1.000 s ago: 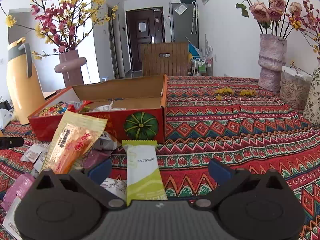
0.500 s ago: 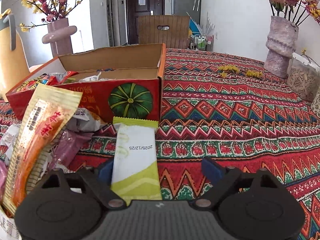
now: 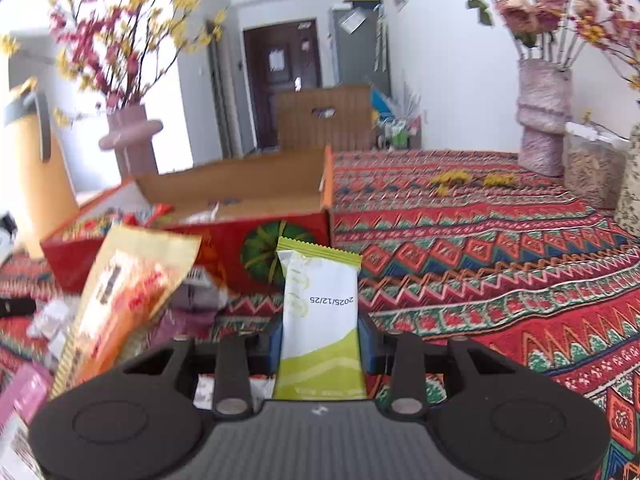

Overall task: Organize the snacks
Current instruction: 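Grasp the green-and-white bar with the right gripper, then grasp a white packet with the left gripper while the right gripper holds the green bar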

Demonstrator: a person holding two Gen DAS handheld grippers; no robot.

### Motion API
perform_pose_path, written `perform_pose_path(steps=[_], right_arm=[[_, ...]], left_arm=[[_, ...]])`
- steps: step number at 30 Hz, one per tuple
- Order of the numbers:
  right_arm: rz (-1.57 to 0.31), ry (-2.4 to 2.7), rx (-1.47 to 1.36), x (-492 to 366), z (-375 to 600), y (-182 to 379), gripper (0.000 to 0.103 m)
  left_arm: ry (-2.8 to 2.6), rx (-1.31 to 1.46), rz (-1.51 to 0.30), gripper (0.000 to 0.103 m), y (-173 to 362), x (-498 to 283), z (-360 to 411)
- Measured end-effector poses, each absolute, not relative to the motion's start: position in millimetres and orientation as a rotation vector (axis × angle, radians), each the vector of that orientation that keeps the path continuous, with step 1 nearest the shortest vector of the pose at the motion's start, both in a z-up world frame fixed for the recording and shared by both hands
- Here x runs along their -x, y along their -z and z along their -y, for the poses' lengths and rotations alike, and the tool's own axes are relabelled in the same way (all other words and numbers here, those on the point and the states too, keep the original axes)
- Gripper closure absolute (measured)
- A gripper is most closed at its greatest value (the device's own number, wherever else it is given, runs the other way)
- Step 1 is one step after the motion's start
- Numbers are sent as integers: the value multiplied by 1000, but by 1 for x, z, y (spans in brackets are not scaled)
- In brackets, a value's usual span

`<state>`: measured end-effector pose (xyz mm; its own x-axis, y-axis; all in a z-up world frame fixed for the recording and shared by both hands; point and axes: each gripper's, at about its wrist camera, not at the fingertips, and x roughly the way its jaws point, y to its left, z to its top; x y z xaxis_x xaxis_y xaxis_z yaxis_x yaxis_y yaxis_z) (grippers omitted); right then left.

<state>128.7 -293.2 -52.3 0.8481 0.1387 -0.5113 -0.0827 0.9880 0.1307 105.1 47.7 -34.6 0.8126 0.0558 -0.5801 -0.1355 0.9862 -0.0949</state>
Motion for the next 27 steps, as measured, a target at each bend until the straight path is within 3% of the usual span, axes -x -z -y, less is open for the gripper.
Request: perform_pose_path(steps=[13, 27], right_arm=[[-483, -93, -167, -125, 305, 53, 67], [-466, -98, -187, -121, 307, 53, 67]], left_arm=[[-131, 130, -629, 0, 35, -107, -48], [-76, 65, -759, 0, 23, -148, -25]])
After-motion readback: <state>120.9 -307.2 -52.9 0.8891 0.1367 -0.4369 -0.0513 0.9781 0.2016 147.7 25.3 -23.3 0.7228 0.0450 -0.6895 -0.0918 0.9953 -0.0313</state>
